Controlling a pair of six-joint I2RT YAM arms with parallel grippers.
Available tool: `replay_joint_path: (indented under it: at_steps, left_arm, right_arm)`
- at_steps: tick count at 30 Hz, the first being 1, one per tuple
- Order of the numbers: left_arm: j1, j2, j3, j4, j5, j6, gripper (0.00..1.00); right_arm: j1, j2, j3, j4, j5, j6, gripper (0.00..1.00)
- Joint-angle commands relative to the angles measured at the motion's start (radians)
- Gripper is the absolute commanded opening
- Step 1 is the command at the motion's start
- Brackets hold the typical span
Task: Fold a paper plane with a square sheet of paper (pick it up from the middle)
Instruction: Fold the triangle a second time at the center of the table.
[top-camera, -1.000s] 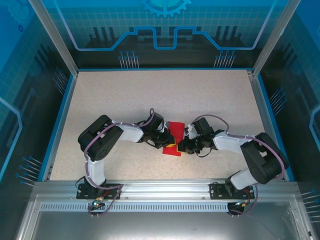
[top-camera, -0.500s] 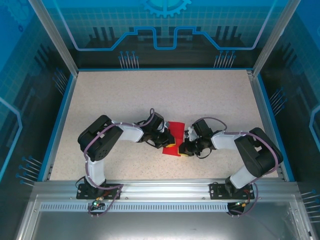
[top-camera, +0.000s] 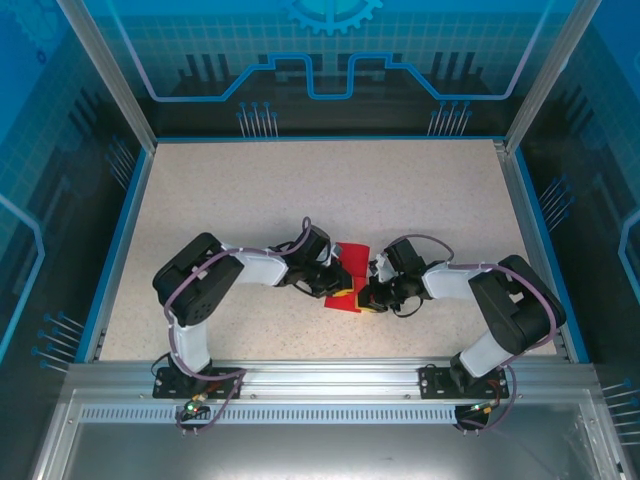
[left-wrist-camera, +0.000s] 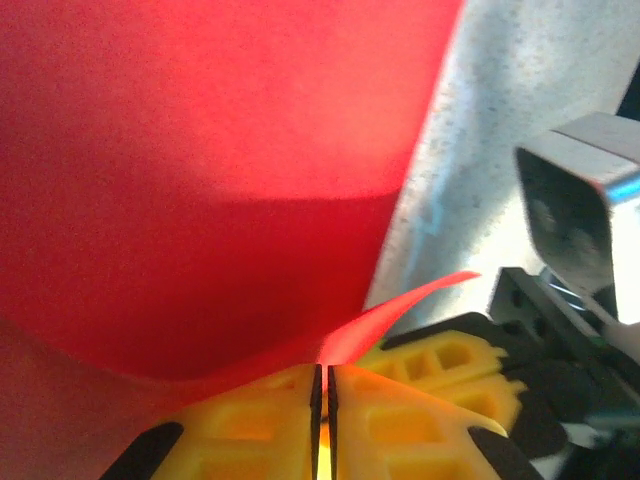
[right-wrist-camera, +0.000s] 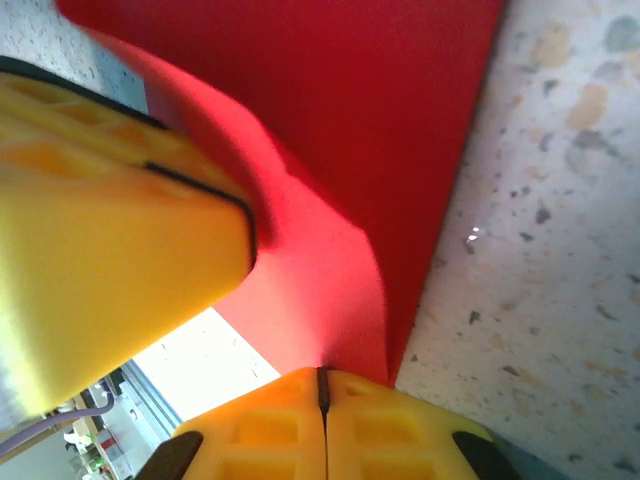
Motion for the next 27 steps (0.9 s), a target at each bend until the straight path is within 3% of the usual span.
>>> replay_joint_path:
  at_steps: [1, 27]
  left_arm:
    - [0.000, 0.027, -0.001, -0.027, -0.049, 0.022, 0.12]
    - [0.104, 0.019, 0.058, -0.150, -0.133, 0.110, 0.14]
  right_arm:
    - [-0.001, 0.045, -0.037, -0.091, 0.097, -0.013, 0.03]
    - [-0.001, 0.034, -0.030, -0.160, 0.144, -0.034, 0.00]
